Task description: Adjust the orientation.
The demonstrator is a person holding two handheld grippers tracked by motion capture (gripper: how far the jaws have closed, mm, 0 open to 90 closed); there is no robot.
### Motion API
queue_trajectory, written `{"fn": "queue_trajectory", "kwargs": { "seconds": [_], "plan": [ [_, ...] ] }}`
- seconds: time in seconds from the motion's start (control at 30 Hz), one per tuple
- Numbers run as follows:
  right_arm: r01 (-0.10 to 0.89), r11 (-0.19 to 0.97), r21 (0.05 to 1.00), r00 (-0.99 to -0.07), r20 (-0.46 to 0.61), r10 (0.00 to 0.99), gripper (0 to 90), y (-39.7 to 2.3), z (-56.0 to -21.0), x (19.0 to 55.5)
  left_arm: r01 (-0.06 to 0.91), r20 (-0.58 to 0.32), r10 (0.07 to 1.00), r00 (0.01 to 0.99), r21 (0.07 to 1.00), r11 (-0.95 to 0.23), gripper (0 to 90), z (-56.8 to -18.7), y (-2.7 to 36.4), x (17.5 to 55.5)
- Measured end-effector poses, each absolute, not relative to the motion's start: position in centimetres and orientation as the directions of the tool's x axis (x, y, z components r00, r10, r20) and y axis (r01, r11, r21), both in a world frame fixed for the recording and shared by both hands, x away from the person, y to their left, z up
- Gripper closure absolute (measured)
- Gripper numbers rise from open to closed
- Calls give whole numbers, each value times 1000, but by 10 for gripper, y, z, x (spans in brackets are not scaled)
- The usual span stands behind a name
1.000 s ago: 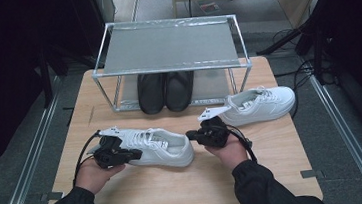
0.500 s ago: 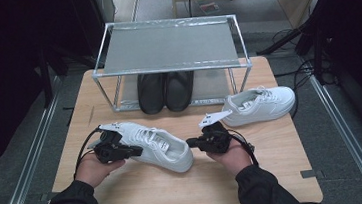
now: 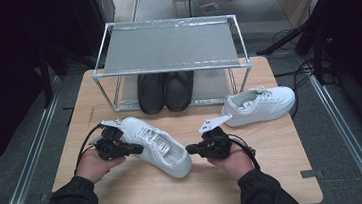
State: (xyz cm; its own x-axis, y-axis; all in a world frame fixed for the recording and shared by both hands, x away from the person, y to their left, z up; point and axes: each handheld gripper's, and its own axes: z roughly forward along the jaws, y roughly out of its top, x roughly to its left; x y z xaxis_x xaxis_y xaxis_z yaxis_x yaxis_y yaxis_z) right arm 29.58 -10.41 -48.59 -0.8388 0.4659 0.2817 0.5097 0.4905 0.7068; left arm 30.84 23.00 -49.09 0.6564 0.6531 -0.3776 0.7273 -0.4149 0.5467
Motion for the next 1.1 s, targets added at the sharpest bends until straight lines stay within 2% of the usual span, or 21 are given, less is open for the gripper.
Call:
{"fn": "queue_trajectory", "kwargs": {
  "seconds": [0.63,0.77,0.9,1.1],
  "plan": [
    [463,537,705,-874,263,409,900,-94,-485,272,726,-379,649,660,544,-421,835,-491,226,313],
    [470,525,710,-858,228,460,900,-92,-483,271,723,-374,649,662,545,-424,835,-491,226,313],
    [522,478,706,-809,233,540,900,-92,-491,286,720,-369,651,664,551,-422,835,-491,225,312],
    [529,452,718,-797,237,556,900,-87,-496,296,714,-358,657,664,565,-413,834,-491,226,308]
  ]
}}
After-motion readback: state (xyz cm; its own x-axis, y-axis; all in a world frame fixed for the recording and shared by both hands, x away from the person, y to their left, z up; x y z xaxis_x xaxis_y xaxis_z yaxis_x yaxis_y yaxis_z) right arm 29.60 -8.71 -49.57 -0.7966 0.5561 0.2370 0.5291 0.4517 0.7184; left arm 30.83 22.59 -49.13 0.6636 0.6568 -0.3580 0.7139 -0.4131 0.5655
